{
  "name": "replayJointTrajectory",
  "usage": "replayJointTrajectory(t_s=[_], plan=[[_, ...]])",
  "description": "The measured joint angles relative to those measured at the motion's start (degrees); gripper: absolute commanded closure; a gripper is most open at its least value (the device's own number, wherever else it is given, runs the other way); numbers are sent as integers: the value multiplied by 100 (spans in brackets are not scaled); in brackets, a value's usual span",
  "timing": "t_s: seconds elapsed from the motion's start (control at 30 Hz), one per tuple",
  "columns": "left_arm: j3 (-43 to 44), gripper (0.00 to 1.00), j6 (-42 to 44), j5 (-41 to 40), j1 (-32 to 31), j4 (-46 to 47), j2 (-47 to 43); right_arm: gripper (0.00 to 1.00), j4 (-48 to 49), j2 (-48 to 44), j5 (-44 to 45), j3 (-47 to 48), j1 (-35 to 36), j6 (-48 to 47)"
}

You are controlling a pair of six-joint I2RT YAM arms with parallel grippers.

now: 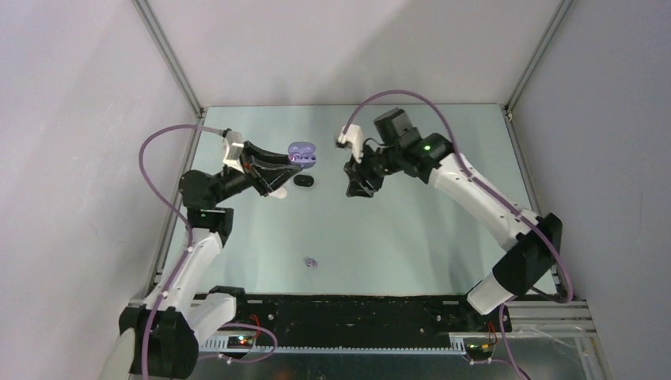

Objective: Insert the wireless bluetooth earbuds into the charging case
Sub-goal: Move the earbud to the center of the board.

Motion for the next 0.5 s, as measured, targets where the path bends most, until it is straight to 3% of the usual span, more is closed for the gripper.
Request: replayJointTrajectory(t_s=[0.17,0.5], plan=[[131,100,9,-33,225,-890,-566,65,396,529,-343,-356,369,74],[96,100,7,-361,332,-1591,-1331,62,595,1589,-592,-859,977,-433]])
